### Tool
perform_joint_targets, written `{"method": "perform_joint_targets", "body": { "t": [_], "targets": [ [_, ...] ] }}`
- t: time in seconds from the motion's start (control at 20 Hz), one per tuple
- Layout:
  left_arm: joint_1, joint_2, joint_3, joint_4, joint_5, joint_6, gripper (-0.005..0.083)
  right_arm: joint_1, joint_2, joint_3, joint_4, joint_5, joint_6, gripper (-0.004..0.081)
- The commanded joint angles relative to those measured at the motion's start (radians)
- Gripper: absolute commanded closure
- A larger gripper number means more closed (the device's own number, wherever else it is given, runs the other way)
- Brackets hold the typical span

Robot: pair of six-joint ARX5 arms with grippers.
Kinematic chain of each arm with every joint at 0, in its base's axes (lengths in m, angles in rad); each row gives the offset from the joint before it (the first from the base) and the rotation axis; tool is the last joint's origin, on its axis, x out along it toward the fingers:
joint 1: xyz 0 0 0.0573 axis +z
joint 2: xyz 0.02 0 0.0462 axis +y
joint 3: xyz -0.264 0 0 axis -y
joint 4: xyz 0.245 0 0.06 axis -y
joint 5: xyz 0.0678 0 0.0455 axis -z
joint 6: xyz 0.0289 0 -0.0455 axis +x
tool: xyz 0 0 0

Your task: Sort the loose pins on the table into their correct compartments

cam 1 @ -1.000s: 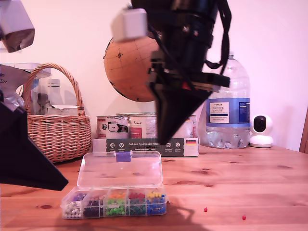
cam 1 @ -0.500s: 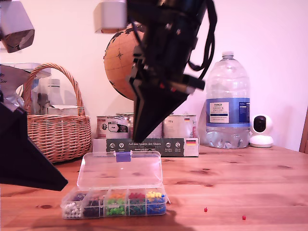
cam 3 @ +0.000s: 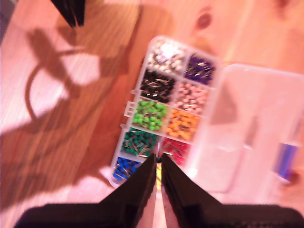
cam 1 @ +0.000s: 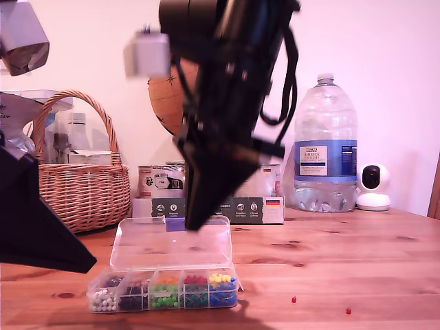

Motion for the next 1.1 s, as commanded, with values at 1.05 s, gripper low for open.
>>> {"method": "perform_joint_targets", "body": {
  "t": [1.05],
  "targets": [
    [0.004, 0.008, -0.022, 0.003, 0.0, -0.004, 0.0797, 0.026, 0.081, 0.0, 0.004, -0.023, 0.002, 0.078]
  ]
}}
